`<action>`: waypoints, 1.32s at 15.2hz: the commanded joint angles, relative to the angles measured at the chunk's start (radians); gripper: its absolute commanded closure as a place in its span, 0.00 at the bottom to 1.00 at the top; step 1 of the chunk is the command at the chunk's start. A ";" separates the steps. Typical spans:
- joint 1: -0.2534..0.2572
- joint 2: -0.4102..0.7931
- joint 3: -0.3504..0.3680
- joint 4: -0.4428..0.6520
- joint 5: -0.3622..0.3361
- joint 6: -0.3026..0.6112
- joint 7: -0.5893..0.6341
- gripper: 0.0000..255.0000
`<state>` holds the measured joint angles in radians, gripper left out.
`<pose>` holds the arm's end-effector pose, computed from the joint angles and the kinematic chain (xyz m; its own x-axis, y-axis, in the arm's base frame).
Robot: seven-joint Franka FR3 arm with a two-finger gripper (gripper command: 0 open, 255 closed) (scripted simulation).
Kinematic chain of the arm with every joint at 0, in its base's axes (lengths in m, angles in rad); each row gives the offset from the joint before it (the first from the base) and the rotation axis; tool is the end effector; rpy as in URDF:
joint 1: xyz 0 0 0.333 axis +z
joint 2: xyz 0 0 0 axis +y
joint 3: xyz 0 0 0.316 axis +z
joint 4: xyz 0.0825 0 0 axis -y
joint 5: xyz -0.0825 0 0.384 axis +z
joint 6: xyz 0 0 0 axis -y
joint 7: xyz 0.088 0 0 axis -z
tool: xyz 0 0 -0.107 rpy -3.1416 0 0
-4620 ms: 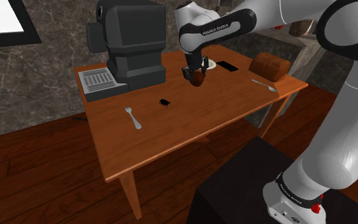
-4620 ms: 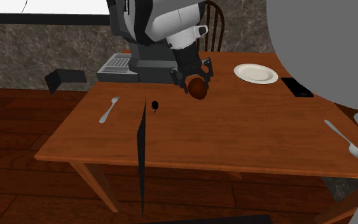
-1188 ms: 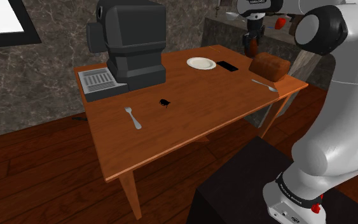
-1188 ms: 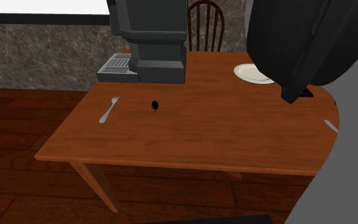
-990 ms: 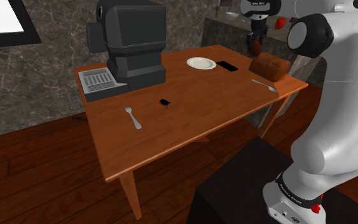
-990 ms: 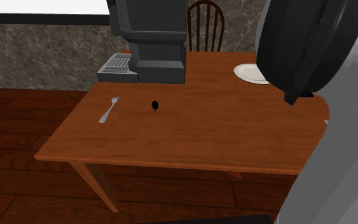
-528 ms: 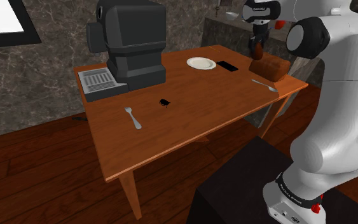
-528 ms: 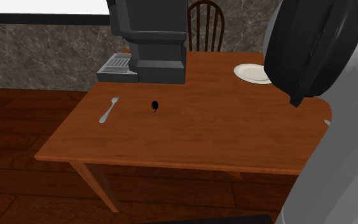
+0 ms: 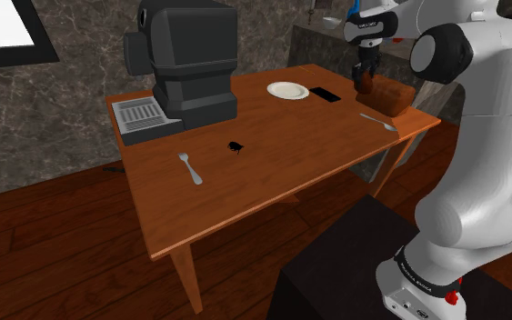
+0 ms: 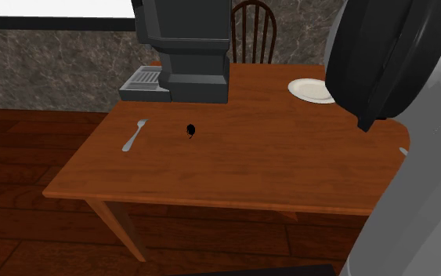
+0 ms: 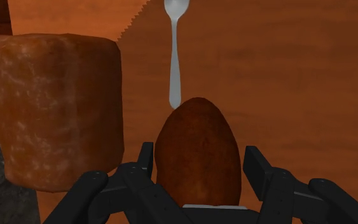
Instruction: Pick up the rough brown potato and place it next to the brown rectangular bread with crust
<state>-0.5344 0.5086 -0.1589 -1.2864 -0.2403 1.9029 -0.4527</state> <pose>0.5568 -0.4525 0.4738 0.9865 -0.1571 -0.0463 -0.1345 -0.9384 0.3183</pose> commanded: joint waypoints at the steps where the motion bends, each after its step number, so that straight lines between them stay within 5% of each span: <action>1: 0.001 -0.003 0.000 -0.032 -0.003 0.029 0.008 1.00; 20: 0.001 0.055 -0.003 -0.196 -0.021 0.243 0.069 1.00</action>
<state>-0.5328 0.5561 -0.1614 -1.4792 -0.2607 2.1352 -0.3865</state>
